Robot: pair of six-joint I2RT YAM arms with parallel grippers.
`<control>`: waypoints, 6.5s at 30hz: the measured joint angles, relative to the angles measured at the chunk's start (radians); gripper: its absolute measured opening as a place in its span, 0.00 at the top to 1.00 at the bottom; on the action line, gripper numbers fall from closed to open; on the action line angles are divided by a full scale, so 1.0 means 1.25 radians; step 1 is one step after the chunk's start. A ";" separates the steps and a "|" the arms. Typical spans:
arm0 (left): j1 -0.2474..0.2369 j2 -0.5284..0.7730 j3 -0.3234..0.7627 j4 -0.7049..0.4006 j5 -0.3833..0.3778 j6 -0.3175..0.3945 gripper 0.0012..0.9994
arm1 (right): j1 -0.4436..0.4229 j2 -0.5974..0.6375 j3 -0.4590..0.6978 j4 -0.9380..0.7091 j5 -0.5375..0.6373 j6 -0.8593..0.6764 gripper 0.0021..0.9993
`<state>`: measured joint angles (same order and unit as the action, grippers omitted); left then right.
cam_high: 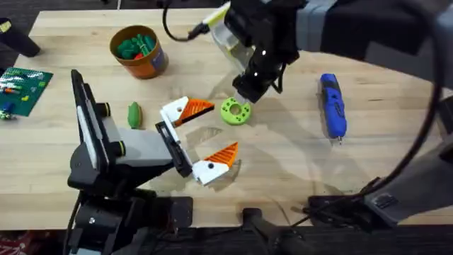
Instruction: Pick up the gripper from the table and insert it into the empty holder that is missing its gripper. Then pick up a screw, insert it into the mounting hole, and use the screwdriver to tighten it. Finally, clean up the table by picking up the vegetable and placing it into the bucket.
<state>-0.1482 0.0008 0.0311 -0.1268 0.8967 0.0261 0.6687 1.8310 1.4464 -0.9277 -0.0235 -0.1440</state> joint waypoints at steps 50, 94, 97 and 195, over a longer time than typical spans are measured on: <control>0.000 0.000 0.000 0.000 0.000 0.000 0.01 | 0.191 -0.097 0.482 -0.305 -0.015 -0.013 1.00; 0.000 0.000 0.000 0.000 0.000 0.000 0.01 | 0.316 0.092 0.638 -0.398 0.022 -0.143 1.00; 0.000 0.000 0.000 0.000 0.000 0.000 0.01 | 0.316 0.092 0.638 -0.398 0.024 -0.143 1.00; 0.000 0.000 0.000 0.000 0.000 0.000 0.01 | 0.321 0.143 0.639 -0.413 0.006 -0.160 1.00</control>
<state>-0.1482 0.0007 0.0311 -0.1268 0.8970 0.0261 1.0694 2.0098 2.2452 -1.4437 -0.0162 -0.3440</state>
